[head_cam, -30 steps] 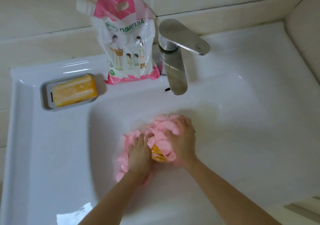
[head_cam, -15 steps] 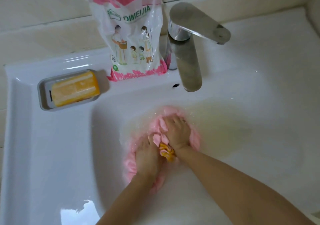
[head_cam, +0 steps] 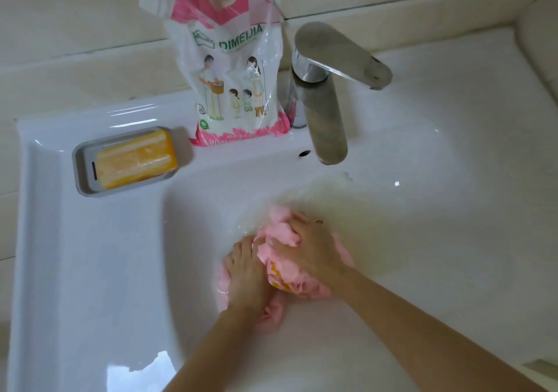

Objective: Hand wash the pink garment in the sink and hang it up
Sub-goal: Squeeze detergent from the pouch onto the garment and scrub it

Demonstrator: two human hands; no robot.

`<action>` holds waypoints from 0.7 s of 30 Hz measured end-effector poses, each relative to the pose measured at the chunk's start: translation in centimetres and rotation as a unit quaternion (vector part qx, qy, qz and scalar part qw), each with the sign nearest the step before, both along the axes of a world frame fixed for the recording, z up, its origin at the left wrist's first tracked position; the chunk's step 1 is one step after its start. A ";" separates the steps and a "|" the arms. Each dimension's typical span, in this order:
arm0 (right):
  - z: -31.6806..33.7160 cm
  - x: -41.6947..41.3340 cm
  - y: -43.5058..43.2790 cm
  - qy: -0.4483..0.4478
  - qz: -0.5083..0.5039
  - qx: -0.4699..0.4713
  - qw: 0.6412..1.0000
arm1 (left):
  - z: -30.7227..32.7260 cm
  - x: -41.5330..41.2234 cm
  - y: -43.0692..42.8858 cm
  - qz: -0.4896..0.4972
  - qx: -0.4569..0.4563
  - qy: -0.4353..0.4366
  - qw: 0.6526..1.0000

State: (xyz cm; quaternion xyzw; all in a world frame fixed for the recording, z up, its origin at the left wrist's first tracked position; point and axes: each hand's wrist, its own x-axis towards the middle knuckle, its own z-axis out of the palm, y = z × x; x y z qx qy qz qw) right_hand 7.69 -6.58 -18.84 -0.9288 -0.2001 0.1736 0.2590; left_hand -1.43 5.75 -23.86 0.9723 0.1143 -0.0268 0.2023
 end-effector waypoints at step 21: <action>-0.4 -1.9 0.1 -0.114 -0.101 0.140 0.978 | 0.0 -0.1 0.2 -0.043 -0.071 -0.029 0.996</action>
